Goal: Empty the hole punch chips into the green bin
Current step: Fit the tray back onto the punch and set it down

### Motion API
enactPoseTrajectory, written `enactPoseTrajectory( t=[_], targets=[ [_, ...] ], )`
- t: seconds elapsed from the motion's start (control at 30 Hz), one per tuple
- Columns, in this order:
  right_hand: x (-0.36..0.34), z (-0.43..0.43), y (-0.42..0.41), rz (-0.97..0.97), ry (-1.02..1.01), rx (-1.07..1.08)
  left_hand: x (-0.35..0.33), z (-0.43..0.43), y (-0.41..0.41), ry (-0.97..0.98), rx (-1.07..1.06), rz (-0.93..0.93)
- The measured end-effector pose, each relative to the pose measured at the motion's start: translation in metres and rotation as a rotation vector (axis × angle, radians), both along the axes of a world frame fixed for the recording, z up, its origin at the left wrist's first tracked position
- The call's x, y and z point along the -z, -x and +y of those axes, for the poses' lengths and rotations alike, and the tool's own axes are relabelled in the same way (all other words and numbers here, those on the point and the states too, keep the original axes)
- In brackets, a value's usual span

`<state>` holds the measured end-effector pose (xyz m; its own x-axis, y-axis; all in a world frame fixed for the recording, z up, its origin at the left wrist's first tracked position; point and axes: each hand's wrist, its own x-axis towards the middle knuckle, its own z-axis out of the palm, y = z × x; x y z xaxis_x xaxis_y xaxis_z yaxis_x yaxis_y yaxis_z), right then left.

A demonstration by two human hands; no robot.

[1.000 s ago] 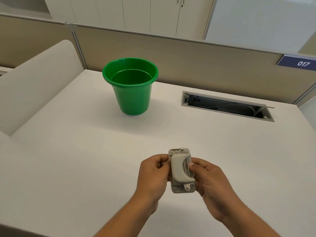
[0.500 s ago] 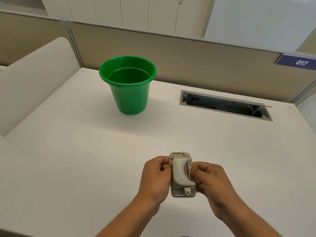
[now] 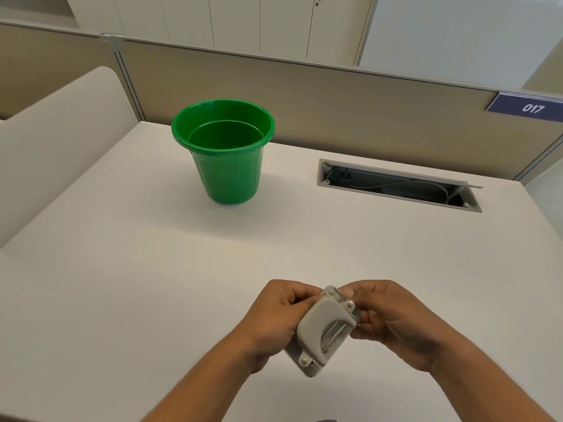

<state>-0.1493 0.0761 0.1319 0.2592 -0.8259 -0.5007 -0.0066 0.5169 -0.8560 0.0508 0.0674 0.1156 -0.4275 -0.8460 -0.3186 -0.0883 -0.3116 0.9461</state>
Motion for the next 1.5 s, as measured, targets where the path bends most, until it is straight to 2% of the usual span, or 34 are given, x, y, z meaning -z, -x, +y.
enactPoseTrajectory(
  t=[0.17,0.33,0.43,0.77,0.9,1.0,1.33,1.5],
  targets=[
    [0.003,0.005,0.001,0.09,0.048,-0.027,0.003,0.001,0.001,0.012,-0.011,-0.093],
    [0.006,0.007,0.002,0.025,0.067,0.202,0.005,-0.002,0.002,-0.129,-0.211,0.055],
    [0.01,0.008,0.003,-0.046,0.041,0.329,0.006,-0.002,0.001,-0.199,-0.244,0.109],
    [0.02,0.014,0.0,0.003,0.074,0.365,0.015,-0.002,0.006,-0.228,-0.348,0.1],
    [0.023,0.012,-0.002,-0.045,0.051,0.442,0.018,-0.003,0.009,-0.24,-0.431,0.181],
    [0.027,0.01,0.0,-0.057,0.034,0.48,0.021,-0.005,0.006,-0.271,-0.412,0.262],
    [0.05,0.008,-0.005,0.017,-0.04,0.491,0.048,-0.002,0.009,-0.235,-0.518,0.147],
    [0.066,-0.001,-0.001,0.07,-0.118,0.469,0.071,-0.008,0.006,-0.282,-0.48,0.008]
  ],
)
